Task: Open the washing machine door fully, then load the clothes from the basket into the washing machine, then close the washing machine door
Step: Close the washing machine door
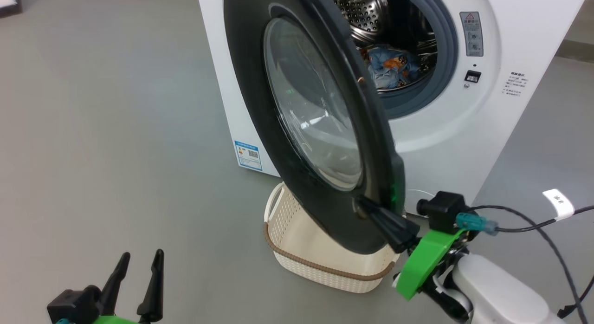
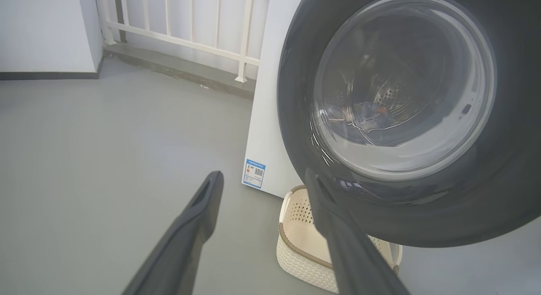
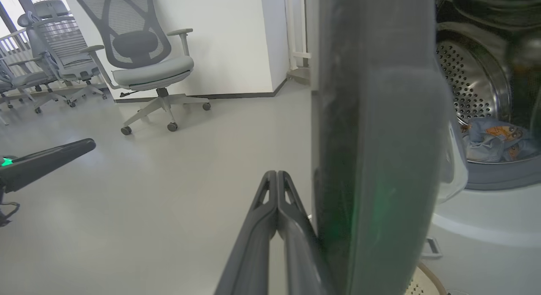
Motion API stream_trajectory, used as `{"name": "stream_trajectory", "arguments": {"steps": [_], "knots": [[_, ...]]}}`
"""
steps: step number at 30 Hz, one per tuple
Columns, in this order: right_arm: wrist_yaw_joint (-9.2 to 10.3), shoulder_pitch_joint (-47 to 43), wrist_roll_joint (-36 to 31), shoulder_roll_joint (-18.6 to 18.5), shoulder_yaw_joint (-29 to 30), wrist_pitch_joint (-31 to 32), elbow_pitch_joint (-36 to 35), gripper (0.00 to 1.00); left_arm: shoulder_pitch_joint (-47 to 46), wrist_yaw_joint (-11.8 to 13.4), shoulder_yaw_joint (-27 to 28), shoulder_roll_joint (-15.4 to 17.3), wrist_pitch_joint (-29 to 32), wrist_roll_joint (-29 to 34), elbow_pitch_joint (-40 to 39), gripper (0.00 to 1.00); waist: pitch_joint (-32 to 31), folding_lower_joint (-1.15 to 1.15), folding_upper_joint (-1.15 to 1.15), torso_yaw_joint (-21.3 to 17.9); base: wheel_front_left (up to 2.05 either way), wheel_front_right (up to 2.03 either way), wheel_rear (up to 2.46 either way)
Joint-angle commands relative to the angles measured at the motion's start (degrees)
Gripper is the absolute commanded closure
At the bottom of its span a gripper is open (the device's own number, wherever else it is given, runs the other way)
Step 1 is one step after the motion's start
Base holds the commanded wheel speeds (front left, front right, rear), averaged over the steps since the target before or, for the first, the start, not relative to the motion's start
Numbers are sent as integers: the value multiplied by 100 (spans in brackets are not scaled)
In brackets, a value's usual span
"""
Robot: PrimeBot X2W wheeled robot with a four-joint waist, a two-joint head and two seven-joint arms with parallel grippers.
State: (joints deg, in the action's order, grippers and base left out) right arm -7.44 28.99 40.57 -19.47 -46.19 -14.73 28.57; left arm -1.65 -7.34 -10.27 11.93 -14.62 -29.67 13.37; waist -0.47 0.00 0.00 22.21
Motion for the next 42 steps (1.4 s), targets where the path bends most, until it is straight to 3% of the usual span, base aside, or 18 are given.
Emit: {"name": "stream_trajectory", "arguments": {"steps": [1, 25, 42], "knots": [[-5, 191, 71, -81, 122, -27, -36, 100, -304, -14, 194, 158, -38, -41, -118, 0, 49, 0, 0, -11, 0, 0, 0], [-5, 1703, -154, -747, 1917, -27, 570, 100, -1036, -14, 161, -30, -38, -18, -469, 0, 1806, 0, 0, -107, 0, 0, 0], [-5, 3147, -264, -1019, 2056, -27, 873, 100, -1521, -14, 79, -135, -38, 57, -770, 0, 2724, 0, 0, -49, 0, 0, 0]]}}
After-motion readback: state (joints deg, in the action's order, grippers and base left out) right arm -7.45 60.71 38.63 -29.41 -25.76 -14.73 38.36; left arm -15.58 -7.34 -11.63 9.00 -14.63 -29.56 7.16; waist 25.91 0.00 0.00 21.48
